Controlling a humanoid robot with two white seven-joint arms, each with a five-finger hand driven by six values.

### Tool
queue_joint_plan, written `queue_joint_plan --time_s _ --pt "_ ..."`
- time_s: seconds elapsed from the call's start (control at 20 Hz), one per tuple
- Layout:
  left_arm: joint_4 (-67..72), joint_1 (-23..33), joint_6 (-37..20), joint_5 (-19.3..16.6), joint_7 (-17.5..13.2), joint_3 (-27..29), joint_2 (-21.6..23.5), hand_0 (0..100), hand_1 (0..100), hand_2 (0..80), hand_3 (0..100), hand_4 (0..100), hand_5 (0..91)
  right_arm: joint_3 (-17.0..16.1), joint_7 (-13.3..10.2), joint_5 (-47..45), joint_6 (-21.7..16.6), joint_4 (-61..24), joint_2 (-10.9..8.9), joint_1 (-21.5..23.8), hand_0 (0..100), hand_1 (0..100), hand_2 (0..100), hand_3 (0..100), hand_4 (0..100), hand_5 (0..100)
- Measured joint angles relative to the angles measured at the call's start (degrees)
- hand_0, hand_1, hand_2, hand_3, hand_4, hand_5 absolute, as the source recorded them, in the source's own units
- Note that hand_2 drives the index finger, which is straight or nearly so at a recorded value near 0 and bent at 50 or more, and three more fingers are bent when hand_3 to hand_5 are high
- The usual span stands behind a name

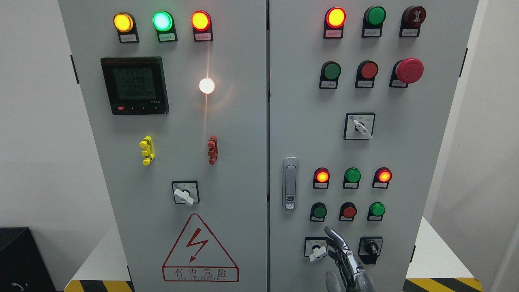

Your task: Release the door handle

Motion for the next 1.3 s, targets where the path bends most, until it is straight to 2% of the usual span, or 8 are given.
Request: queue_joint_plan --time_s 0.25,0.4,0.65,1.3 --pt "0.0 0.0 0.0 0.01 0.0 0.0 0.0 12 56 0.0 0 0 0.0 0.1 -3.87 10.61 -0.01 -0.03 0.0 -1.61 35 36 0 88 93 96" --pt "0.0 0.0 0.0 0.0 0.0 0.0 0.0 12 56 0.0 0 0 0.0 0.51 -5.33 18.01 0.1 0.1 0.01 -2.07 38 36 0 97 100 100" --pt "0.0 0.0 0.0 0.01 0.0 0.0 0.0 12 56 0.0 0 0 0.0 1.09 -6.54 28.66 -0.33 0.86 0.02 -2.61 38 34 2 100 100 100" --pt "0.0 0.0 0.0 0.01 0.0 0.0 0.0 12 56 0.0 0 0 0.0 1.7 -9.35 49.69 -1.57 4.35 -0.12 -7.73 38 30 4 100 100 100"
